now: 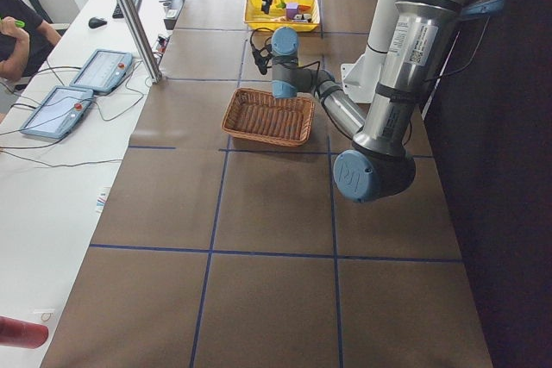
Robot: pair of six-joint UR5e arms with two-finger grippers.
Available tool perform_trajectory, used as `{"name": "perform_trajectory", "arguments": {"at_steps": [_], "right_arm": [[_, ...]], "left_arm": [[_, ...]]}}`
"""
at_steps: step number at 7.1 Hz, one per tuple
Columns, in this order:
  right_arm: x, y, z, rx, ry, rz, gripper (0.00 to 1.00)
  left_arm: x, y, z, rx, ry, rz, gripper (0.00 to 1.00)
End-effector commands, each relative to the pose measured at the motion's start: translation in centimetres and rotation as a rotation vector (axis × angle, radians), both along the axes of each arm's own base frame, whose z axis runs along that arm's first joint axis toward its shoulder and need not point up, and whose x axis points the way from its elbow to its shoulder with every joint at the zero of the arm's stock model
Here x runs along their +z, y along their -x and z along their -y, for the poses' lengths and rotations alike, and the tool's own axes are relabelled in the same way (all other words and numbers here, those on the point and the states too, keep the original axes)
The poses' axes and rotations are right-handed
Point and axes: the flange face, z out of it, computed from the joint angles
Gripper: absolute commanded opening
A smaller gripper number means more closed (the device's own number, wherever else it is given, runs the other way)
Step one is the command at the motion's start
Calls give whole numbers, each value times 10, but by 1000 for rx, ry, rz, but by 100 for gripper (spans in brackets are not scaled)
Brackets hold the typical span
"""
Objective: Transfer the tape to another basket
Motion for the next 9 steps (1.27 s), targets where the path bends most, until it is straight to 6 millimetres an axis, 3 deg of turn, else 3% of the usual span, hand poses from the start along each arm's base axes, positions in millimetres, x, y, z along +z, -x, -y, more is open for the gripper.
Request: {"name": "perform_trajectory", "arguments": {"at_steps": [1, 3, 5, 7, 8, 9], "right_arm": [[43, -41, 29, -46, -44, -191, 100], [102, -115, 42, -85, -145, -285, 100], [134, -164, 58, -160, -209, -429, 100], [170, -217, 59, -213, -252, -518, 100], [192, -239, 52, -234, -272, -543, 100], [202, -254, 48, -230, -269, -540, 100]], "left_arm": [[26, -18, 14, 15, -81, 218, 3], [42, -64, 0, 9, -159, 383, 3], [51, -77, -7, 36, -232, 447, 3], [65, -81, -6, 62, -253, 529, 4], [69, -83, -4, 107, -320, 579, 9], [70, -84, -3, 110, -328, 583, 21]]}}
